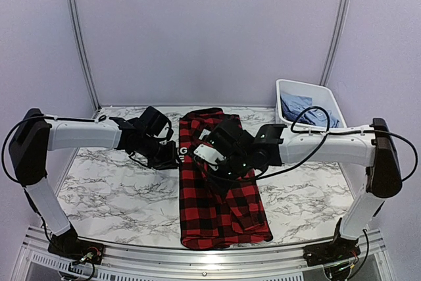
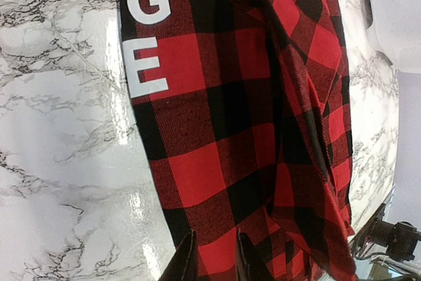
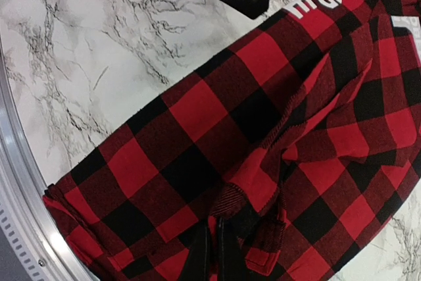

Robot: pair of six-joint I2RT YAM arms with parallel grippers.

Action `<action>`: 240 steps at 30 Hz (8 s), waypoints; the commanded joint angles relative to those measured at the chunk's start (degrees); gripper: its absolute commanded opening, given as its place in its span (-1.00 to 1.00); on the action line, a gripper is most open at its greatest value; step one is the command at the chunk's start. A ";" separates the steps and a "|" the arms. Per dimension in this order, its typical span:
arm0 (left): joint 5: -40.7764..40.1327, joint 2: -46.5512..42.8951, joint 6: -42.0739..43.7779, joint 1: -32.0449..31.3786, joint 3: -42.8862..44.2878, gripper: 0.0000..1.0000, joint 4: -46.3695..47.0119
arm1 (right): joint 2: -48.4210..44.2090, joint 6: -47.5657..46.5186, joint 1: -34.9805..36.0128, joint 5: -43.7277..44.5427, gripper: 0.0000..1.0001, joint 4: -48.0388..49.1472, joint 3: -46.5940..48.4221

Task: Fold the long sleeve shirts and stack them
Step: Fold the sleeve of the 1/3-folded shirt, then smooth out the rectangle-folded shirt at the center of the board, then move the rectangle-folded shirt to the center of the board.

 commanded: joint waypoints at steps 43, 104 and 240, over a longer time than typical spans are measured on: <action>-4.50 -2.96 0.75 -17.13 -4.29 -0.29 1.86 | -9.23 23.02 -16.21 -8.94 -0.10 27.15 -20.12; -30.78 19.21 10.06 -36.62 24.42 -1.00 -23.43 | 7.08 28.47 -25.80 -16.51 -0.12 44.33 -18.02; -10.40 34.33 8.02 16.85 47.21 0.17 2.32 | -20.11 30.05 -19.23 -4.68 -0.11 25.36 -38.98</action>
